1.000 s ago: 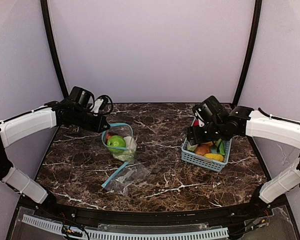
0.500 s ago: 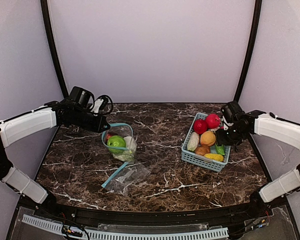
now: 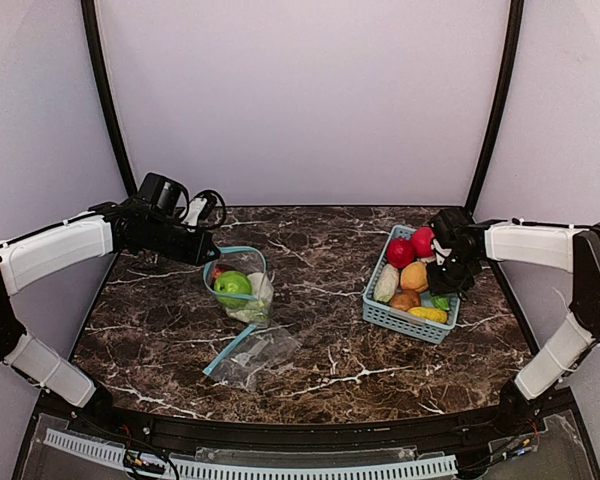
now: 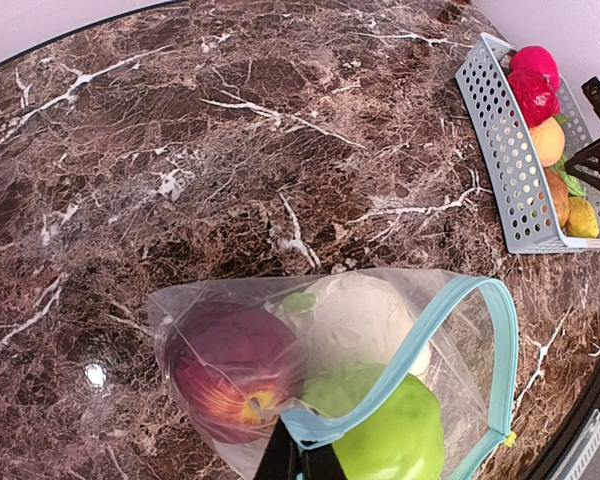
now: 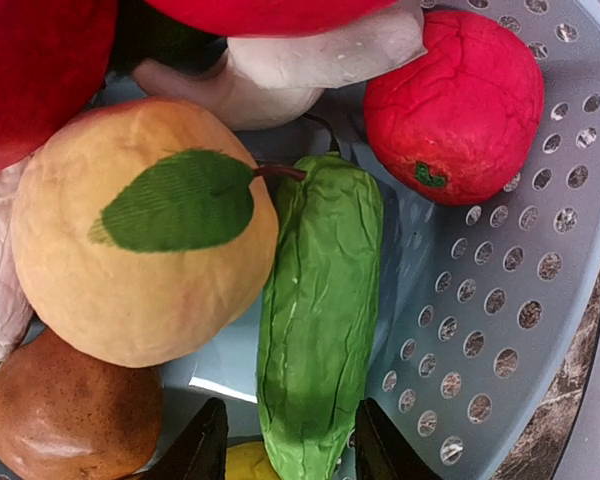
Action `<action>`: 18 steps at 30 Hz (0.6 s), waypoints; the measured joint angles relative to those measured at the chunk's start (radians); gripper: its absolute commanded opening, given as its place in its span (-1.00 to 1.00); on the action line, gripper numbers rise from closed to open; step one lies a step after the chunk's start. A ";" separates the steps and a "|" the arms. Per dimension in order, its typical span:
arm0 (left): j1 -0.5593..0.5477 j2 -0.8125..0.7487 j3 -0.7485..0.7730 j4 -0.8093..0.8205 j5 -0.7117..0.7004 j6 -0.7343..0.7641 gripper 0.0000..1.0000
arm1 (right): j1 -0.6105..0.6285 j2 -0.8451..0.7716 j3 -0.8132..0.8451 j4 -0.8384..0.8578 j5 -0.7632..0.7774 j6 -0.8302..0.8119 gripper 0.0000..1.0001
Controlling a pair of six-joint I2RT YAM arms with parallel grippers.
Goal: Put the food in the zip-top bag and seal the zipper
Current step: Pick up the fake vegetable from the bin.
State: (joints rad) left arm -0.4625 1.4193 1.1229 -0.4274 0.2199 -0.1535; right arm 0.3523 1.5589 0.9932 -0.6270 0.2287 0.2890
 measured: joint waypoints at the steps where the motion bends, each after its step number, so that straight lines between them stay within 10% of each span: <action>1: 0.000 0.000 0.000 0.000 0.000 0.000 -0.99 | 0.000 0.011 0.006 0.003 0.004 -0.004 -0.18; 18: 0.000 0.000 0.000 0.000 -0.002 0.000 -0.99 | -0.004 0.165 0.074 0.045 0.079 -0.031 -0.14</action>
State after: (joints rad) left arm -0.4625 1.4193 1.1229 -0.4274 0.2180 -0.1532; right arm 0.3485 1.7241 1.0676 -0.5823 0.3077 0.2581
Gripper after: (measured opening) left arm 0.010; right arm 0.422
